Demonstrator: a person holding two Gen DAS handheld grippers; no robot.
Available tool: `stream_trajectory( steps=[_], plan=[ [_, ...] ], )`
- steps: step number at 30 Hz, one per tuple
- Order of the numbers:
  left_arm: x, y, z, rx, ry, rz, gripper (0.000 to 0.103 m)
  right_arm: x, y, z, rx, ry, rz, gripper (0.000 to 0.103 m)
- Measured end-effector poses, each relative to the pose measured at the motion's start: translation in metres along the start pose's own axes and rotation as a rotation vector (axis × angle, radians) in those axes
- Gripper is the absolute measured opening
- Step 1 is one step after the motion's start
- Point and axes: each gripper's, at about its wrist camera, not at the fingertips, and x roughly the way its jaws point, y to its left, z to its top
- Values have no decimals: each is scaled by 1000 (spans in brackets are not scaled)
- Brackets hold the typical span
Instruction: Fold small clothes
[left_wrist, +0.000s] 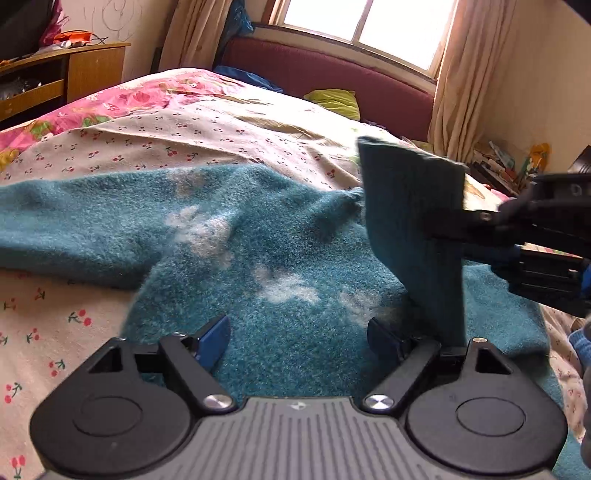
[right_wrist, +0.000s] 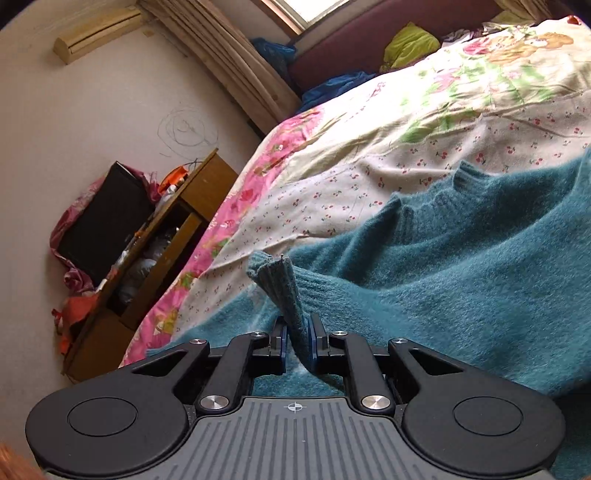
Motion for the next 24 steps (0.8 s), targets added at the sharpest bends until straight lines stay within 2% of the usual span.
stream_trajectory(
  steps=[2, 4, 6, 10, 13, 15, 18, 20, 21, 22, 24],
  plan=[
    [-16, 8, 1, -54, -27, 4, 92, -29, -9, 5, -42, -58, -4, 14],
    [-30, 6, 4, -66, -76, 18, 92, -53, -24, 10, -56, -100, -43, 14],
    [-37, 0, 12, -64, -121, 4, 92, -57, -36, 12, -14, -104, -52, 14],
    [-42, -23, 36, -23, -175, -46, 92, -55, -48, 3, 42, -57, -23, 14],
    [-34, -41, 46, 13, -187, -91, 94, -74, -57, 1, 2, -130, -119, 14],
    [-20, -58, 48, 50, -184, -113, 94, -85, -70, 13, -21, -186, -193, 14],
    [12, -79, 44, 92, -125, -129, 94, -86, -92, 35, -11, -255, -300, 14],
    [32, -84, 38, 137, -94, -96, 94, -78, -106, 46, -27, -271, -353, 14],
    [46, -84, 33, 161, -66, -23, 94, -71, -121, 49, -7, -262, -397, 14],
    [55, -80, 30, 167, -36, 22, 94, -63, -131, 51, 12, -236, -404, 14],
    [71, -60, 21, 140, 10, 86, 91, -40, -154, 46, 85, -130, -433, 14]
  ],
)
